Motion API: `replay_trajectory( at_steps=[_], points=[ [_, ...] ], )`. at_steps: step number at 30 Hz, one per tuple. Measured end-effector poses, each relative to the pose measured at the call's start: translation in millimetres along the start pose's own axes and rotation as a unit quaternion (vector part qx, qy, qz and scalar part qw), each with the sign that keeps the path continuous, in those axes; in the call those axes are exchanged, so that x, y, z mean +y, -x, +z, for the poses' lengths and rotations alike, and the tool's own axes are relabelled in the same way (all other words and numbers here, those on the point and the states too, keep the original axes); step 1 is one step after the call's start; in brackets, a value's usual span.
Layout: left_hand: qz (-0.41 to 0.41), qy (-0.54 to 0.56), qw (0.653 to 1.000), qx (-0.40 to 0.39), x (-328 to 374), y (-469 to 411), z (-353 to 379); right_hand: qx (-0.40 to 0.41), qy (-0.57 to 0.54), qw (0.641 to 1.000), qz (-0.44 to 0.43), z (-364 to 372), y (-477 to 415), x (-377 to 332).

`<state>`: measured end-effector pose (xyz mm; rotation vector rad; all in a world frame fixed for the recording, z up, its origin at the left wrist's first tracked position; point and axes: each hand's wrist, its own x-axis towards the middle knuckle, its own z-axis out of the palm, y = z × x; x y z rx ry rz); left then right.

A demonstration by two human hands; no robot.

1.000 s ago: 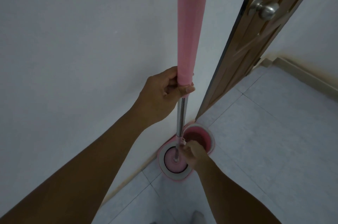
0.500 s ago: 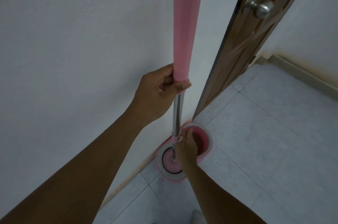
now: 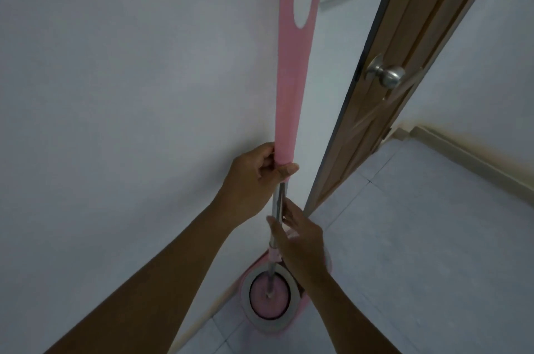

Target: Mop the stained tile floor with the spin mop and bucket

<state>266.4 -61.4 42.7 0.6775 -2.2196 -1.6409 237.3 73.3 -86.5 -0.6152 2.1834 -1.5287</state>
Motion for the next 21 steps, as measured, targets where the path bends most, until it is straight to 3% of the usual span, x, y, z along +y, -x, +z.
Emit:
replay_trajectory(
  at_steps=[4, 8, 14, 18, 21],
  points=[
    [-0.001, -0.060, 0.998, 0.021, 13.5, -16.2, 1.8, 0.034, 0.029, 0.995, -0.085, -15.5, -33.4, -25.1],
    [0.004, -0.133, 0.989, 0.071, 23.5, -29.1, 4.8, 0.025, 0.114, 0.986, -0.123, -22.5, -55.1, -33.1],
    [0.017, -0.172, 0.981, 0.084, 37.5, -42.7, 15.7, 0.042, 0.144, 0.976, -0.158, -35.3, -74.1, -39.9],
    [0.002, -0.169, 0.983, 0.073, 37.4, -45.8, 14.9, 0.025, 0.143, 0.981, -0.129, -35.4, -82.1, -39.6],
    [-0.064, -0.184, 0.979, 0.065, 30.5, -40.3, 16.0, -0.023, 0.115, 0.991, -0.066, -38.7, -85.6, -38.8]
  ],
)
